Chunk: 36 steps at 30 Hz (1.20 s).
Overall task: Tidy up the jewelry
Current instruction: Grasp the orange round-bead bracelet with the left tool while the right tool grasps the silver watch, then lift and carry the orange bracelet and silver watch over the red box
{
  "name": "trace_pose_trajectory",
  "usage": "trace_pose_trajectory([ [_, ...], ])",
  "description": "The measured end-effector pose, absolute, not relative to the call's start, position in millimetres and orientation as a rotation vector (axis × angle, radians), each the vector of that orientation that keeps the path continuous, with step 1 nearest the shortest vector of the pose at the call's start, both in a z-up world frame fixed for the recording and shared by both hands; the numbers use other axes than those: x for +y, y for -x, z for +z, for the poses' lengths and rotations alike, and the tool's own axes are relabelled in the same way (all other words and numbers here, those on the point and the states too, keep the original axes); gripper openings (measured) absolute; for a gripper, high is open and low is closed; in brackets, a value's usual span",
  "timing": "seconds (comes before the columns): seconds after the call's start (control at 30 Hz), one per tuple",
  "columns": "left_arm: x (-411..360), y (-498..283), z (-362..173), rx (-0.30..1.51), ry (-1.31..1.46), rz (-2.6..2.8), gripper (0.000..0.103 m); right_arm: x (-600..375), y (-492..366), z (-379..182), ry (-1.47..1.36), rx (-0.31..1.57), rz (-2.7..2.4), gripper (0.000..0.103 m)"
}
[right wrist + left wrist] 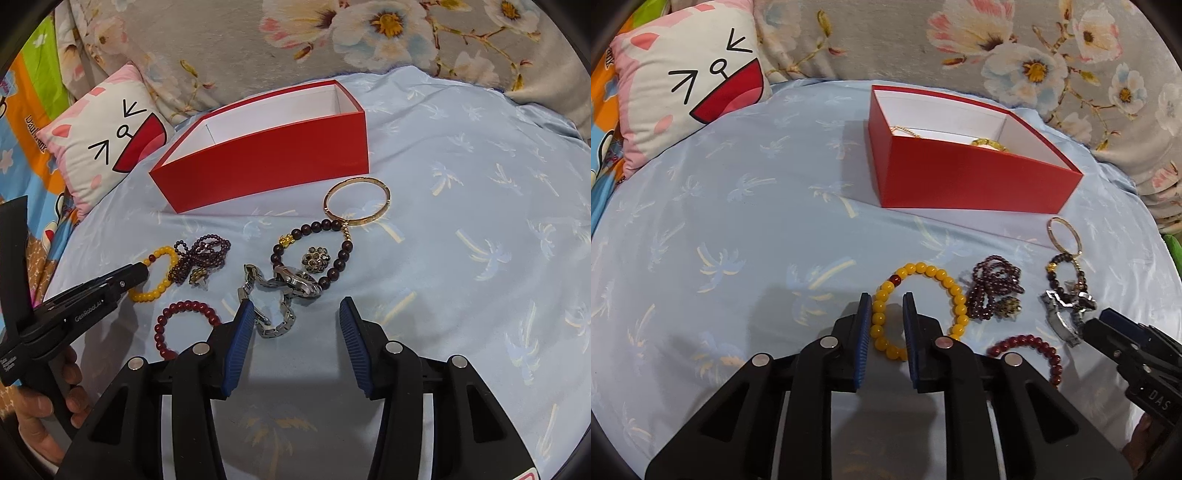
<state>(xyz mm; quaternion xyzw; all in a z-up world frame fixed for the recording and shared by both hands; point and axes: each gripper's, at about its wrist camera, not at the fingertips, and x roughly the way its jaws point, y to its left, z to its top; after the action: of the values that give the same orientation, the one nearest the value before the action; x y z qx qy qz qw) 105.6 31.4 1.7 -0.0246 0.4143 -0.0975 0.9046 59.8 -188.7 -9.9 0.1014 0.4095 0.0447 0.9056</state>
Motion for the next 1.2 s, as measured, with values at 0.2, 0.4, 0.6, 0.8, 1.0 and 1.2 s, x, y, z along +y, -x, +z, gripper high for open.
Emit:
trace_pose_trajectory([
  [0.2,23.8,-105.5,-1.0,0.863,0.033,-0.205,0.015,-188.0,-61.0,-10.4,-0.211,0.850,0.093,0.047],
  [0.4,22.1,-103.6,-2.0,0.858,0.022,-0.217,0.007,-187.1,-65.0,-12.5,-0.205,0.854,0.091,0.044],
  [0.6,22.5,-104.3,-2.4,0.857,0.024,-0.221,0.007,-186.7,-74.9,-14.3,-0.222,0.860,0.103,0.036],
  [0.8,22.5,-104.0,-2.4,0.857,0.030,-0.224,0.007,-187.2,-83.8,-14.4,-0.233,0.862,0.111,0.024],
  [1.0,22.6,-104.2,-2.1,0.857,0.030,-0.223,0.007,-189.1,-89.5,-14.7,-0.241,0.860,0.118,0.017],
  [1.2,23.1,-104.2,-2.3,0.857,0.032,-0.225,0.007,-185.7,-83.5,-6.9,-0.237,0.840,0.140,0.013],
])
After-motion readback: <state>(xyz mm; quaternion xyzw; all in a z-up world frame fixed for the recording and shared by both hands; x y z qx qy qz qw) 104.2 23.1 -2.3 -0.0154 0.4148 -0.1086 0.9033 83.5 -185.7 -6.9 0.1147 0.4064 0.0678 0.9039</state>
